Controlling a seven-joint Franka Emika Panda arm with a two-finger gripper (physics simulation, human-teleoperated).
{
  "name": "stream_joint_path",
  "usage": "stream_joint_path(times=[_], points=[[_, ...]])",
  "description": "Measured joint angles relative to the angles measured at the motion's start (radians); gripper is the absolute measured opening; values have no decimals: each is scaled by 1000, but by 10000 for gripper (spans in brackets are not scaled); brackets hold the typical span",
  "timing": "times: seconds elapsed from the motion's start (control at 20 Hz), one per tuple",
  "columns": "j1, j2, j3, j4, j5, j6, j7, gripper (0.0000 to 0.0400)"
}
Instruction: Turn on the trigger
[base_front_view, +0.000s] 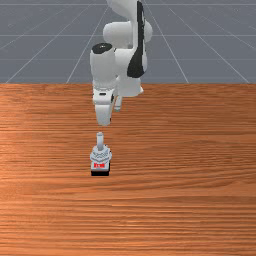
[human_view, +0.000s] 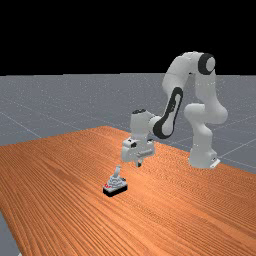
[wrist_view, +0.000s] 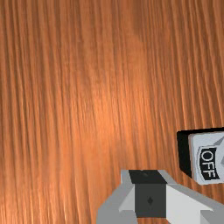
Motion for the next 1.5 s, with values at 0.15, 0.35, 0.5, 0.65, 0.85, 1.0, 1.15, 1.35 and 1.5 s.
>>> stream_joint_path(times=[0.15,0.35,0.5,0.65,0.85,1.0,1.15,1.35,1.5], points=[[-12,9,-19,11,13,-4,31,0],[-55,23,-6,35,15,-18,-102,0],[-82,80,24,129,17,-59,-202,0],[-85,137,34,224,27,-97,-177,0],[-75,154,27,244,43,-93,-113,0],[-76,159,30,248,54,-79,-105,0],[-80,178,35,277,61,-83,-106,0],[-80,192,35,303,57,-101,-101,0],[-76,208,28,339,57,-125,-66,0]])
